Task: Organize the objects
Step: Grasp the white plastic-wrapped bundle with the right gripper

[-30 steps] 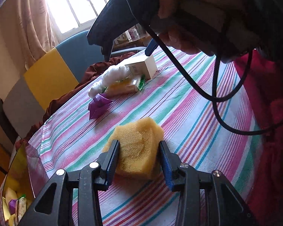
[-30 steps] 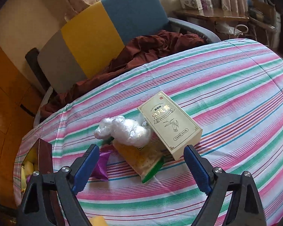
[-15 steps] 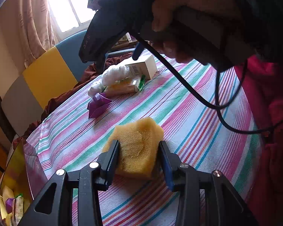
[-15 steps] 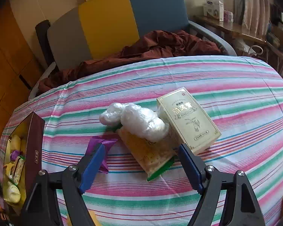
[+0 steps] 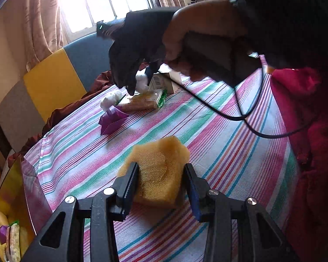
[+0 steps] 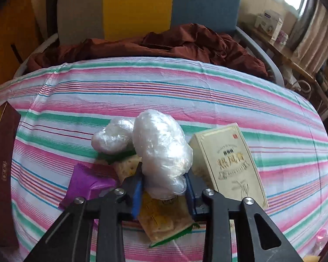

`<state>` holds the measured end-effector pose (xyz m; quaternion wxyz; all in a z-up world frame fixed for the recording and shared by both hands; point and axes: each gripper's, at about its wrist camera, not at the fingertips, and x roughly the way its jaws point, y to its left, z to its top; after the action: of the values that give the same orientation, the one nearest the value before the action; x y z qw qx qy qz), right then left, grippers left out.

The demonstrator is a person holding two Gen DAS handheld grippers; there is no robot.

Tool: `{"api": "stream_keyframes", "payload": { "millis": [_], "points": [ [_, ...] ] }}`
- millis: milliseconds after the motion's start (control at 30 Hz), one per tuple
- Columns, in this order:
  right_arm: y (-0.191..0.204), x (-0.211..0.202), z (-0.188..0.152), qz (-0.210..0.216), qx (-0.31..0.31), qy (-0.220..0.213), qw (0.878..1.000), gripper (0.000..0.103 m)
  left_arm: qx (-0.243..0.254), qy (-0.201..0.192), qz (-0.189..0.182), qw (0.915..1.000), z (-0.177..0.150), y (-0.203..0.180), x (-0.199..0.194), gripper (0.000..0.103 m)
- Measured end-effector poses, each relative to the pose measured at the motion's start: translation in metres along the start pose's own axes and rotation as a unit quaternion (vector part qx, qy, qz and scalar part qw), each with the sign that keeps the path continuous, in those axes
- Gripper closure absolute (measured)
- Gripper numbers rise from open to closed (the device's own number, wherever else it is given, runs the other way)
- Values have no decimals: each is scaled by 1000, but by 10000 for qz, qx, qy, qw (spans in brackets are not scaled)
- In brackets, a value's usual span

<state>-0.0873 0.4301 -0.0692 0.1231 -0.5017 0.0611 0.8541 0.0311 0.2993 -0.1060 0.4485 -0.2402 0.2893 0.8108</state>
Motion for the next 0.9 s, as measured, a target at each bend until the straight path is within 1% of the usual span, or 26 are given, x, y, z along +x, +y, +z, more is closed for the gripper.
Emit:
{"api": "stream_keyframes", "payload": {
  "millis": [67,167,233,333,400,433,467,500,533,667,800,833,900],
  "points": [
    [-5,-14,-13,356,161,26,9992,70,-3,-2,-3,10000,0,0,0,61],
    [-5,-32,-39,863,214,314,9955,70,-18,-10,-8,10000,1,0,0,61],
    [-3,-38,-58,988,169,618,9930,69,-16,-13,3,10000,1,0,0,61],
    [-1,-38,-80,1004,117,976,9901,68,-5,-13,23,10000,1,-1,1,61],
    [-2,-35,-90,1067,173,1093,9881,61,-14,-17,23,10000,0,-1,0,61],
    [-4,-33,-93,1125,268,1096,9872,54,-19,-18,20,10000,0,-1,0,61],
    [-6,-33,-94,1171,371,1048,9869,36,-19,-14,19,10000,0,-1,0,61],
    [-9,-34,-94,1172,464,959,9874,21,-16,-13,24,10000,0,-1,0,61],
    [-12,-36,-93,1146,550,867,9881,19,-6,-11,35,10000,0,-2,0,61],
    [-19,-42,-88,1213,700,662,9879,18,44,-3,95,9999,0,-4,1,61],
    [-5,-53,-84,1088,326,269,9932,18,83,5,140,9999,0,-6,2,61],
    [0,-51,-81,1021,191,247,9943,18,88,5,152,9998,-1,-11,-1,61],
    [7,-43,-79,861,-21,386,9955,19,96,6,162,9998,-1,-12,-1,61]
  ]
}}
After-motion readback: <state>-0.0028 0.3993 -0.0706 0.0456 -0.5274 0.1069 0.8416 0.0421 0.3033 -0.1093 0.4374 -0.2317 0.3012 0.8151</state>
